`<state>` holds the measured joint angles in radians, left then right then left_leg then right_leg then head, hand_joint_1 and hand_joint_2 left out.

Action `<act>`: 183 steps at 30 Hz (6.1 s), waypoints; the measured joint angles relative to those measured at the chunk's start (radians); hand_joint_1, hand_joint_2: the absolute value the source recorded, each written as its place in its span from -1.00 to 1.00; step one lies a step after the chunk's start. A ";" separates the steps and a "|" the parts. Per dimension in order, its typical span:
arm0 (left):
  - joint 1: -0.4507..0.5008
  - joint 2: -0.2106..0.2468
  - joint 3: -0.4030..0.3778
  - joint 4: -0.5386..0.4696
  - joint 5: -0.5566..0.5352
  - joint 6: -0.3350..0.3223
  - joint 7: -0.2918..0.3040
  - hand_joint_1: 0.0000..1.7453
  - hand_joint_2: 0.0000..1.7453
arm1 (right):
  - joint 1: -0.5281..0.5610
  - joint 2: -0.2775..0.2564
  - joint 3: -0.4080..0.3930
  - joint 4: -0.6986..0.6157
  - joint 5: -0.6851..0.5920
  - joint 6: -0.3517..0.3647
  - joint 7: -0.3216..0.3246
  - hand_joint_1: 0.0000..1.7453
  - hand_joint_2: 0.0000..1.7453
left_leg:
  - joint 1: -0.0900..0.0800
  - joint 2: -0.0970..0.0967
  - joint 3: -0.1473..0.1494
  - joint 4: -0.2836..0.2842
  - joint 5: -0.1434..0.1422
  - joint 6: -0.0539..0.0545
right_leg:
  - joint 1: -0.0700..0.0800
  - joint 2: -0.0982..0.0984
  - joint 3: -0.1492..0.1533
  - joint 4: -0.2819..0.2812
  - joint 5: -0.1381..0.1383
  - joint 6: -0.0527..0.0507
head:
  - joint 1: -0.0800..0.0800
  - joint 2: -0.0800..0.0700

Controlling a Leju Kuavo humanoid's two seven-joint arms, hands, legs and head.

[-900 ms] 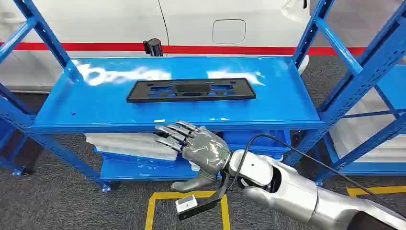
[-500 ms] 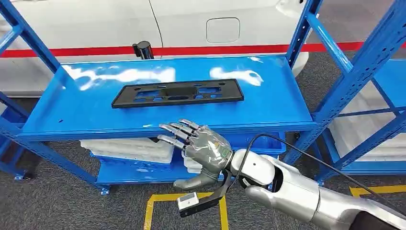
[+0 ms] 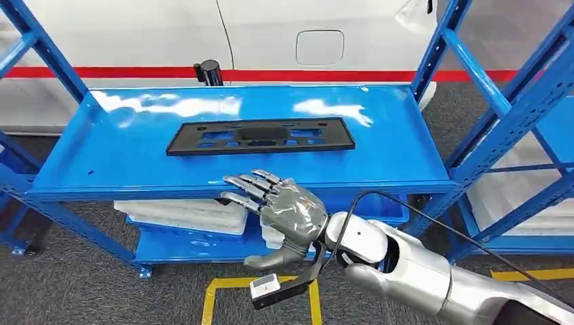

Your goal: Take the parts from the cabinet and place them on the table.

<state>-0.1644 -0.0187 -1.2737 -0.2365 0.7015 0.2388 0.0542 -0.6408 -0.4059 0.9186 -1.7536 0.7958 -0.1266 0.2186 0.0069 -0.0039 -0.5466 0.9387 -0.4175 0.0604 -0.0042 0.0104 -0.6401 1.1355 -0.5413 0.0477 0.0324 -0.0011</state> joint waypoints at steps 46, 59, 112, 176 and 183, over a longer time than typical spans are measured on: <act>0.006 0.024 -0.001 0.003 -0.016 0.026 0.009 -1.00 -1.00 | 0.007 0.042 0.019 0.036 0.002 -0.052 -0.044 -1.00 -1.00 | 0.008 -0.004 -0.066 0.148 -0.084 -0.056 | -0.018 -0.004 0.070 -0.169 0.103 -0.031 | -0.001 0.000; 0.004 0.029 -0.002 0.003 -0.034 0.024 0.010 -1.00 -1.00 | 0.008 0.054 0.020 0.046 0.016 -0.050 -0.045 -1.00 -1.00 | -0.002 -0.003 -0.027 0.010 0.015 -0.014 | -0.006 0.000 0.097 -0.169 0.067 -0.005 | 0.000 0.000; -0.007 0.037 -0.010 0.003 -0.056 0.000 -0.003 -1.00 -1.00 | -0.113 0.126 0.119 0.285 0.090 0.224 0.046 -1.00 1.00 | 0.008 -0.005 -0.166 0.288 -0.082 -0.068 | -0.007 -0.005 0.087 -0.179 0.098 -0.039 | -0.011 0.000; 0.004 0.041 -0.015 0.003 -0.050 0.008 -0.122 -1.00 1.00 | 0.006 0.159 -0.163 -0.108 -1.189 0.000 -0.469 1.00 1.00 | 0.002 -0.001 -0.016 0.024 -0.001 -0.040 | -0.003 0.001 0.078 -0.174 0.106 -0.033 | -0.008 0.000; 0.013 0.042 0.005 0.003 -0.030 0.017 -0.147 -1.00 1.00 | 0.130 0.151 -0.197 -0.201 -1.263 0.057 -0.532 1.00 1.00 | 0.001 -0.001 -0.002 0.000 0.007 -0.008 | -0.001 0.000 0.044 -0.092 0.040 -0.003 | -0.004 0.000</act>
<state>-0.1519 0.0233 -1.2692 -0.2331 0.6714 0.2559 -0.0927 -0.5110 -0.2552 0.7217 -1.9547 -0.4669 -0.0694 -0.3136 0.0083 -0.0045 -0.5487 0.9390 -0.4103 0.0523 -0.0054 0.0106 -0.5960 1.0439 -0.5016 0.0450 0.0286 -0.0011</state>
